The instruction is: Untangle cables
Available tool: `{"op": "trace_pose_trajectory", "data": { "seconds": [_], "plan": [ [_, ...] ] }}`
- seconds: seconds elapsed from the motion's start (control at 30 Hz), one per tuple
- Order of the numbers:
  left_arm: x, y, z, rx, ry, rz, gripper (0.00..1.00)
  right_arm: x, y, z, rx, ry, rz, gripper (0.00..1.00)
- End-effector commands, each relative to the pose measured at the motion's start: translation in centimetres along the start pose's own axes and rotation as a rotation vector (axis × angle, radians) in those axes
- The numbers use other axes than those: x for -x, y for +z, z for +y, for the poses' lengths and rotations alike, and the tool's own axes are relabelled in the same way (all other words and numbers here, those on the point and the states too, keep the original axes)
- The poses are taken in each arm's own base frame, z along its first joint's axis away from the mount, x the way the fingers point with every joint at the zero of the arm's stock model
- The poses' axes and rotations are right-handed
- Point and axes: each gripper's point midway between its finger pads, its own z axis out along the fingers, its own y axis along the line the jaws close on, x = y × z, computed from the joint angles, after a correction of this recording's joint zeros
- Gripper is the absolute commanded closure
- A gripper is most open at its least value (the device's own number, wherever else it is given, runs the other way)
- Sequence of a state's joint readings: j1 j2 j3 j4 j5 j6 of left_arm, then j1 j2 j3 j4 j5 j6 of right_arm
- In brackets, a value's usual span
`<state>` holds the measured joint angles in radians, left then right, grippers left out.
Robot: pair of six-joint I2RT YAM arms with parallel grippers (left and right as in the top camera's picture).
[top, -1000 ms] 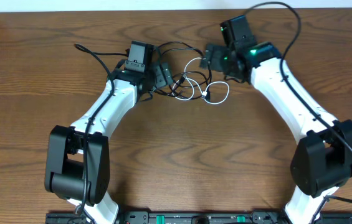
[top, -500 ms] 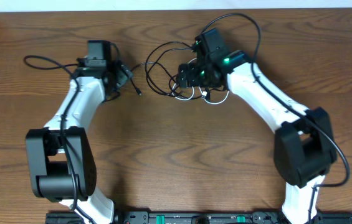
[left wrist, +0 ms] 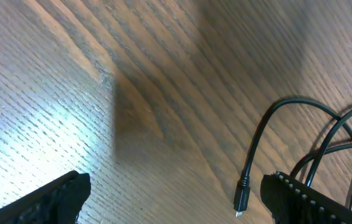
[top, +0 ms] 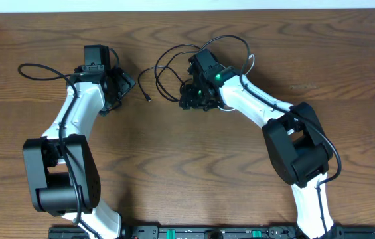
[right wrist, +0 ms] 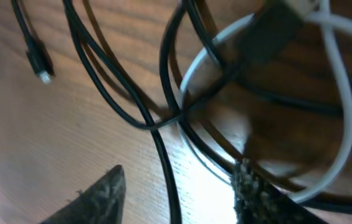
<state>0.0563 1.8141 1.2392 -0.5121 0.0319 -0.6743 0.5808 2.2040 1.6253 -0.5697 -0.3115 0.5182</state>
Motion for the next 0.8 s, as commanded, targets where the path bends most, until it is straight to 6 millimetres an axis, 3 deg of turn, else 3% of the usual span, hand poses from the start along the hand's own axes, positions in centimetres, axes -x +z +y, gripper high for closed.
{"op": "trace_pose_trajectory", "data": {
  "seconds": [0.0, 0.23, 0.5, 0.77],
  "plan": [
    [0.4, -0.5, -0.4, -0.014, -0.006, -0.007, 0.07, 0.9, -0.1, -0.5, -0.027, -0.001, -0.04, 0.53],
    [0.3, -0.5, -0.4, -0.014, -0.006, -0.007, 0.07, 1.5, -0.2, -0.4, -0.021, -0.009, -0.067, 0.68],
    [0.4, -0.5, -0.4, -0.014, -0.006, -0.007, 0.07, 0.5, -0.4, 1.5, 0.107, 0.005, 0.005, 0.66],
    [0.3, -0.5, -0.4, -0.014, -0.006, -0.007, 0.07, 0.2, -0.4, 0.2, 0.047, 0.03, 0.012, 0.74]
  ]
}}
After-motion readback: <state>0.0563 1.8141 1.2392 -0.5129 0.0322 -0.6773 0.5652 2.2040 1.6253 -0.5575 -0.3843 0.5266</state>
